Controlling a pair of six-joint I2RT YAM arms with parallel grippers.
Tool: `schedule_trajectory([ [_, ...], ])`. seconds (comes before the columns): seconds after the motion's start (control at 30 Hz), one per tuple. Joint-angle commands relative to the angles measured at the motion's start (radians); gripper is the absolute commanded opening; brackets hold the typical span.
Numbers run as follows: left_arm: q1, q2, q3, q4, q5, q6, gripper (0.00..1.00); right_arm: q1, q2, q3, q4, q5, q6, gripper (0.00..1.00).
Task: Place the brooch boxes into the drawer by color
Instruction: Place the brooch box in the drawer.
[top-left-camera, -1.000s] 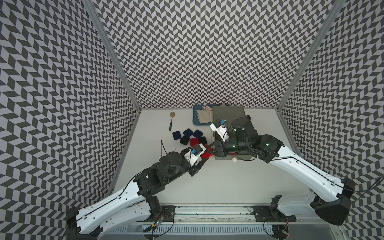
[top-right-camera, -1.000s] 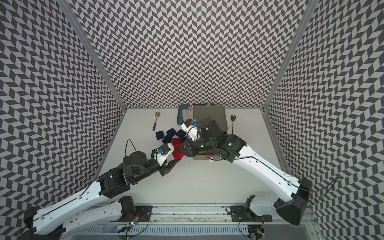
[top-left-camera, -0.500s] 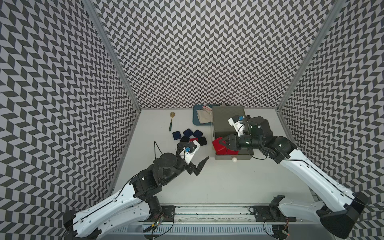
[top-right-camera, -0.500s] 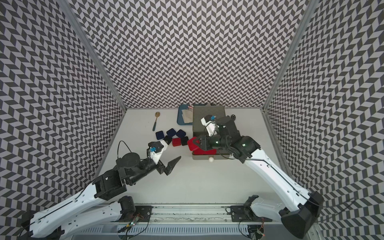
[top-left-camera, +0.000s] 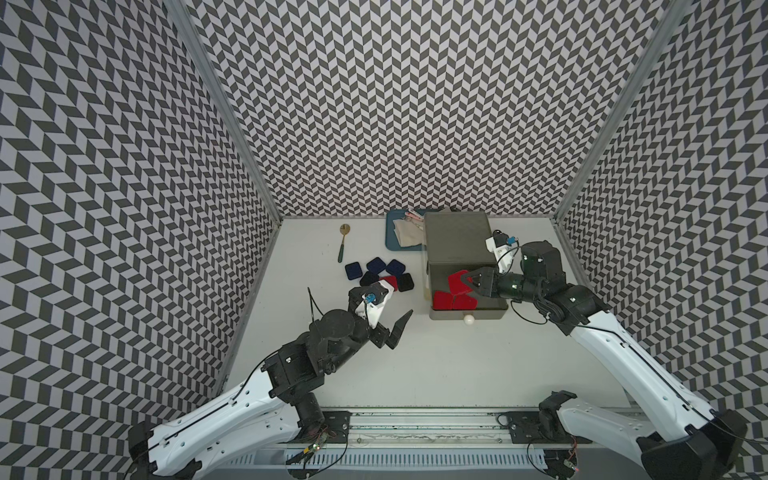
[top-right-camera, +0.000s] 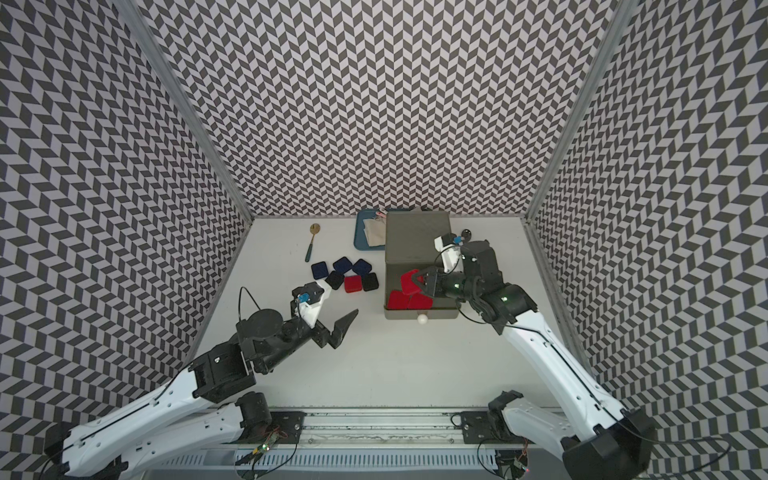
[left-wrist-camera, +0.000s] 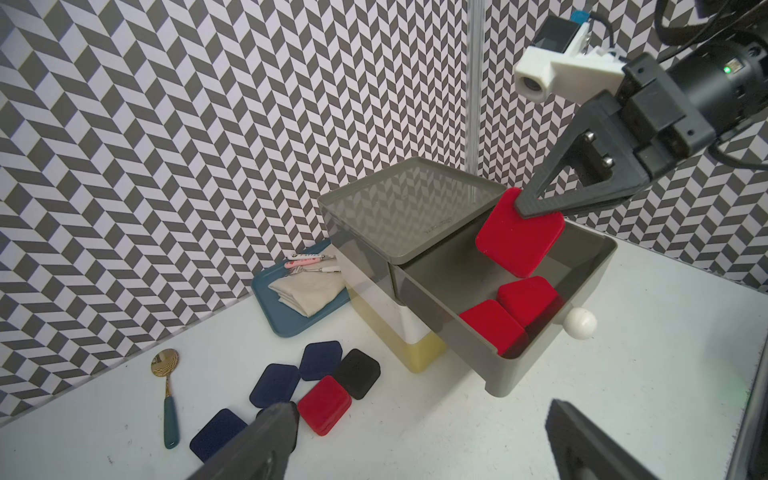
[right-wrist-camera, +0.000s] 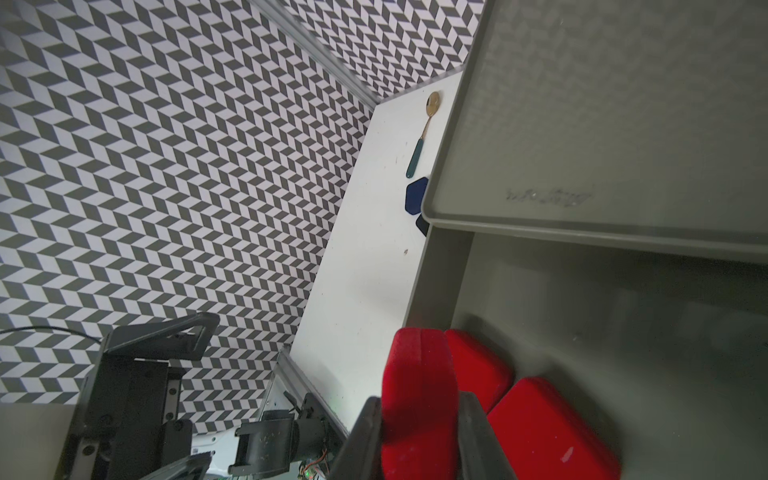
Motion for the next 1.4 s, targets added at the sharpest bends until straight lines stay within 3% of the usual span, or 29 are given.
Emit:
schedule_trajectory([
  [0.0,0.012,-0.01,-0.027,0.01,-0.005,-0.014,1.0,-0.017,0.027,-0.021,0.103,-0.028,0.006,0.16],
  [0.37,0.061,0.023,-0.058,0.052,0.03,-0.036,1.0,-0.026,0.133,-0.035,0.176,-0.13,0.014,0.17],
  [0.83,0.122,0.033,-0.076,0.059,0.082,-0.036,1.0,-0.026,0.223,-0.013,0.233,-0.126,0.037,0.17],
  [1.37,0.143,0.061,-0.075,0.066,0.106,-0.027,1.0,-0.029,0.188,-0.01,0.209,-0.132,0.028,0.17],
])
